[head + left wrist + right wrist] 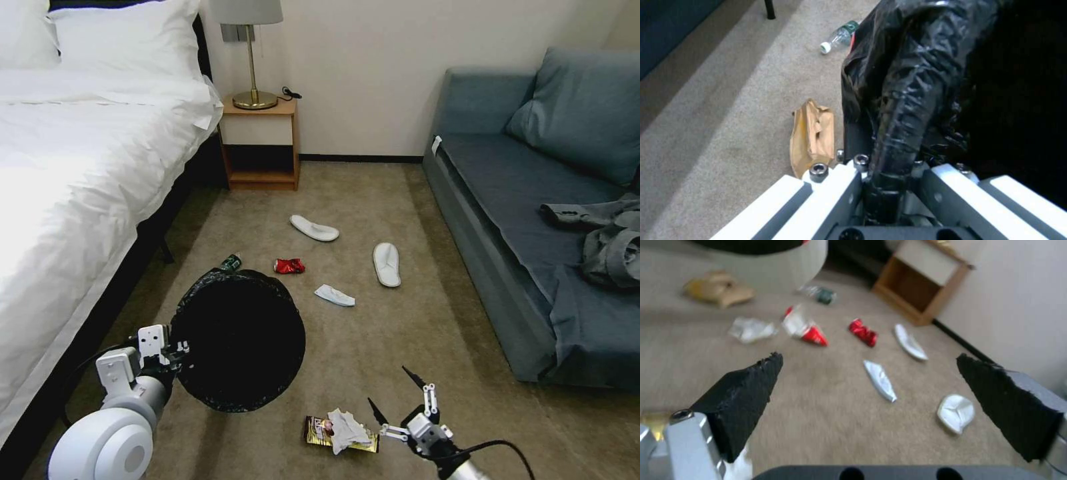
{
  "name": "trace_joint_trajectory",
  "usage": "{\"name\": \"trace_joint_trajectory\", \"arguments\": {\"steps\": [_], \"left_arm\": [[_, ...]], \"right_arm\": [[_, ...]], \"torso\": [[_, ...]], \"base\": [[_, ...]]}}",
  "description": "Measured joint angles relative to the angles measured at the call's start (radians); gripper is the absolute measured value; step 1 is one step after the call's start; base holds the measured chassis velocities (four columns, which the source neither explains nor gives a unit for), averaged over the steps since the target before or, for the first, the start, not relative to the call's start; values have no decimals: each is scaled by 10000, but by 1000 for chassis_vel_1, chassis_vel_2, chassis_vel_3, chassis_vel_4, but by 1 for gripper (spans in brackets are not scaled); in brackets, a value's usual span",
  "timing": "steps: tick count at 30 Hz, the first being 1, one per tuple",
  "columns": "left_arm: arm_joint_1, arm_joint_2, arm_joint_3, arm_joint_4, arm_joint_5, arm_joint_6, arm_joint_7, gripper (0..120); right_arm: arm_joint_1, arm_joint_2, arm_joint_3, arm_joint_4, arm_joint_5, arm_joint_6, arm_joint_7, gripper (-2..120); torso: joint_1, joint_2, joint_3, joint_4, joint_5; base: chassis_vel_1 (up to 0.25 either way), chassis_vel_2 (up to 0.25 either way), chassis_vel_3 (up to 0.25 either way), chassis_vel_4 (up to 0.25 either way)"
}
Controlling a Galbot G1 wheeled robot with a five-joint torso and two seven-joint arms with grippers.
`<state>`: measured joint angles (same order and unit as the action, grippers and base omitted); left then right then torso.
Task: Pick up the trash bin, then pick up the garbage on the floor and place it into the trash bin.
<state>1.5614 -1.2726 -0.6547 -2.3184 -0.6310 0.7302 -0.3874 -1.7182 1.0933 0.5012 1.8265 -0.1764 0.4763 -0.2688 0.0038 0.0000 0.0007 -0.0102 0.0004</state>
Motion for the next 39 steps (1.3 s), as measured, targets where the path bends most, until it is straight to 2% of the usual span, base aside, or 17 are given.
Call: {"name": "trace_joint_trajectory", "arguments": {"steps": [2, 3, 5, 6, 8, 11, 13, 15, 20, 21, 29, 39], "left_arm": [[7, -155, 84, 70, 195, -42, 83, 0], [7, -155, 84, 70, 195, -42, 83, 0], [39, -394, 162, 191, 479, -83, 190, 0], [39, -394, 162, 191, 479, -83, 190, 0], [55, -600, 198, 332, 697, -127, 273, 0], [56, -749, 204, 437, 813, -155, 314, 0], [12, -968, 222, 593, 1003, -196, 410, 0], [-39, -1064, 233, 680, 1105, -209, 472, 0], [-151, -1267, 285, 866, 1330, -238, 543, 0], [-160, -1363, 325, 892, 1433, -242, 592, 0], [-82, -1628, 354, 897, 1793, -348, 766, 0], [-74, -1771, 340, 757, 1899, -370, 807, 0]], "right_arm": [[118, -1291, -87, 94, 1027, -209, -274, 100], [118, -1291, -87, 94, 1027, -209, -274, 100], [414, -2321, -210, 161, 1996, -518, -541, 100], [414, -2321, -210, 161, 1996, -518, -541, 100], [742, -3021, -343, 162, 2607, -819, -702, 100], [914, -3448, -496, 148, 3032, -1024, -727, 100], [1243, -4213, -1081, -17, 3875, -1378, -551, 100], [1528, -4496, -1574, -154, 4234, -1487, -483, 100], [2465, -4685, -2940, -620, 4820, -1651, -472, 100], [2967, -4685, -3667, -835, 5107, -1763, -556, 100], [3996, -4939, -5610, -1120, 6288, -2261, -727, 100], [4899, -4654, -6919, -1706, 6532, -2298, -1482, 100]], "torso": [[1, 0, 1, 1, -3], [1, 0, 1, 1, -3], [2, 0, 1, 1, -1], [2, 0, 1, 1, -1], [2, 1, 1, 2, 0], [2, 1, 1, 3, -2], [2, 1, 1, 0, -2], [2, 1, 1, -1, -3], [3, 1, 1, 0, -2], [3, 1, 2, 1, 0], [3, 1, 1, 0, -5], [2, 1, 0, 0, -3]], "base": [[0, 0, 0, 0], [0, 0, 0, 0], [0, 0, 0, 0], [0, 0, 0, 0], [0, 0, 0, 0], [0, 0, 0, 0], [0, 0, 0, 0], [0, 0, 0, 0], [0, 0, 0, 0], [0, 0, 0, 0], [0, 0, 0, 0], [0, 0, 0, 0]]}}
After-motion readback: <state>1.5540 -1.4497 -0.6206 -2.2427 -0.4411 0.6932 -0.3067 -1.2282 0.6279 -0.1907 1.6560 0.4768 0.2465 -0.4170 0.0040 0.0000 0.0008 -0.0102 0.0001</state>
